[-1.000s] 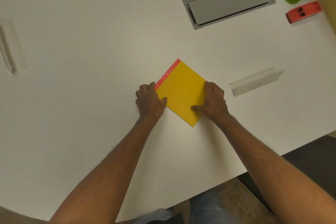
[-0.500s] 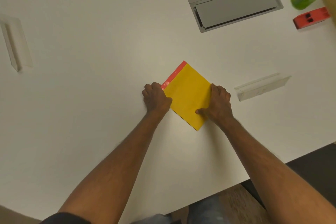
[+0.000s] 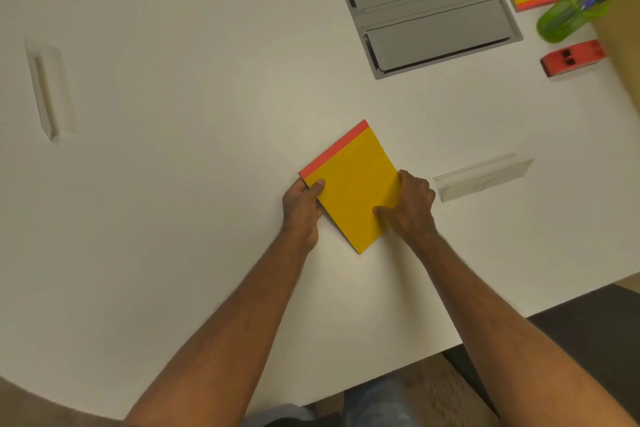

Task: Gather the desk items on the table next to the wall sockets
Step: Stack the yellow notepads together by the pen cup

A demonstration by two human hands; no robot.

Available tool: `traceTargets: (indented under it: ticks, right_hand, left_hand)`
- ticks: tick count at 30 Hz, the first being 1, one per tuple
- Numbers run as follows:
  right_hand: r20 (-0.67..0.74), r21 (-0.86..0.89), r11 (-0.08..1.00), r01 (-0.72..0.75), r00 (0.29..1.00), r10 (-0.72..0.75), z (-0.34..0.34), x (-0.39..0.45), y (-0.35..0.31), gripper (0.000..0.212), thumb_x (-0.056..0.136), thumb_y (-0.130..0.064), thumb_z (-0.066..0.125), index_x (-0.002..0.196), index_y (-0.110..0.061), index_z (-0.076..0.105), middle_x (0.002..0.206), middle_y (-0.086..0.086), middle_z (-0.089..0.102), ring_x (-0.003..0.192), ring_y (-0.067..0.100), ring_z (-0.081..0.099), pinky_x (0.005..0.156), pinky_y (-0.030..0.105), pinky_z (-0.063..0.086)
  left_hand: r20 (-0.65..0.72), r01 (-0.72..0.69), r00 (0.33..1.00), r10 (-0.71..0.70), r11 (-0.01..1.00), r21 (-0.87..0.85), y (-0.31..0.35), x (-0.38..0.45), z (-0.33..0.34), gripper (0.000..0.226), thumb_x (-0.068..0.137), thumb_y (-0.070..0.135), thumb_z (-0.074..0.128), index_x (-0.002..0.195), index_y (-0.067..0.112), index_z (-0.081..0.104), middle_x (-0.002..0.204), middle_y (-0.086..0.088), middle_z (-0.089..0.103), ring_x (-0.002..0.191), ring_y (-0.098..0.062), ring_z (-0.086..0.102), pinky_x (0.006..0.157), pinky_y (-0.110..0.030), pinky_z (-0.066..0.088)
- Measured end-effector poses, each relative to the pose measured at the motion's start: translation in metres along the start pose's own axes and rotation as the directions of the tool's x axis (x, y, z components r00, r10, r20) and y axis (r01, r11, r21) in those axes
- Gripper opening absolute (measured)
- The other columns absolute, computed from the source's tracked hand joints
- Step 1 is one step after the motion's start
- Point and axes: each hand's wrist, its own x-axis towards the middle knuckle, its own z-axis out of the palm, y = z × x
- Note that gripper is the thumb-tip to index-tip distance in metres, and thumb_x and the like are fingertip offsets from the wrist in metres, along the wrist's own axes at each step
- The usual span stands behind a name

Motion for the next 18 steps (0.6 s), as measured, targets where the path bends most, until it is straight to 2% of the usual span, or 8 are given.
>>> traceTargets:
  ticks: [4,6,8,11,13,15,18]
  right_hand:
    - [0.032,0.251,0.968,-0.024,0.999,0.017,-0.03,0.005,-0.011,0.099,0.079,-0.036,0.084,0.155,-0.015,0.023,0.152,0.015,0.034,0.138,0.035,0.04,0.111,0.052,0.042]
    - [0.006,0.332,0.943,-0.012,1.0,0.01,-0.053,0.01,-0.021,0.102,0.08,-0.039,0.083,0.157,-0.014,0.021,0.154,0.014,0.034,0.138,0.033,0.044,0.111,0.052,0.044]
    - [-0.065,0.386,0.922,0.033,0.998,-0.008,-0.081,0.016,-0.033,0.102,0.079,-0.044,0.082,0.157,-0.017,0.021,0.155,0.012,0.033,0.137,0.032,0.045,0.109,0.053,0.046]
    - [-0.261,0.374,0.912,0.17,0.963,-0.073,-0.126,0.026,-0.052,0.095,0.081,-0.048,0.079,0.154,-0.024,0.025,0.156,0.006,0.033,0.139,0.028,0.043,0.108,0.052,0.047]
    - [-0.377,0.327,0.904,0.275,0.915,-0.142,-0.153,0.033,-0.065,0.087,0.082,-0.05,0.077,0.152,-0.028,0.03,0.155,0.003,0.035,0.139,0.024,0.042,0.104,0.044,0.049]
    - [-0.41,0.283,0.892,0.353,0.885,-0.22,-0.176,0.04,-0.073,0.076,0.084,-0.051,0.075,0.147,-0.031,0.038,0.152,0.0,0.04,0.135,0.021,0.046,0.097,0.037,0.051]
    - [-0.27,0.252,0.882,0.398,0.904,-0.33,-0.201,0.052,-0.072,0.05,0.09,-0.046,0.07,0.135,-0.031,0.054,0.136,-0.006,0.056,0.114,0.015,0.059,0.092,0.039,0.057]
  left_hand:
    - [0.042,-0.103,0.994,0.099,0.991,0.086,0.033,0.004,0.025,0.018,0.098,0.014,0.06,0.113,0.019,0.069,0.109,-0.002,0.075,0.097,-0.02,0.071,0.079,-0.037,0.06]
    - [0.073,-0.156,0.986,0.148,0.979,0.13,0.055,0.005,0.042,0.017,0.097,0.017,0.062,0.112,0.018,0.07,0.106,-0.002,0.076,0.093,-0.019,0.072,0.076,-0.033,0.06]
    - [0.112,-0.213,0.974,0.195,0.96,0.182,0.078,0.005,0.06,0.015,0.096,0.02,0.064,0.11,0.018,0.071,0.104,-0.003,0.077,0.089,-0.018,0.073,0.073,-0.032,0.06]
    - [0.184,-0.295,0.951,0.25,0.91,0.29,0.112,0.005,0.089,0.012,0.096,0.024,0.065,0.104,0.021,0.072,0.1,-0.003,0.078,0.087,-0.02,0.075,0.073,-0.035,0.061]
    - [0.219,-0.353,0.933,0.285,0.845,0.402,0.132,0.004,0.108,0.01,0.096,0.028,0.064,0.102,0.024,0.072,0.096,0.001,0.078,0.084,-0.019,0.074,0.069,-0.034,0.06]
    - [0.273,-0.411,0.911,0.31,0.748,0.521,0.149,0.005,0.127,0.011,0.096,0.034,0.064,0.102,0.028,0.07,0.096,0.006,0.076,0.084,-0.016,0.073,0.066,-0.031,0.056]
    - [0.378,-0.486,0.873,0.307,0.594,0.641,0.17,0.007,0.156,0.014,0.095,0.043,0.063,0.104,0.033,0.068,0.096,0.014,0.071,0.085,-0.012,0.069,0.064,-0.025,0.05]
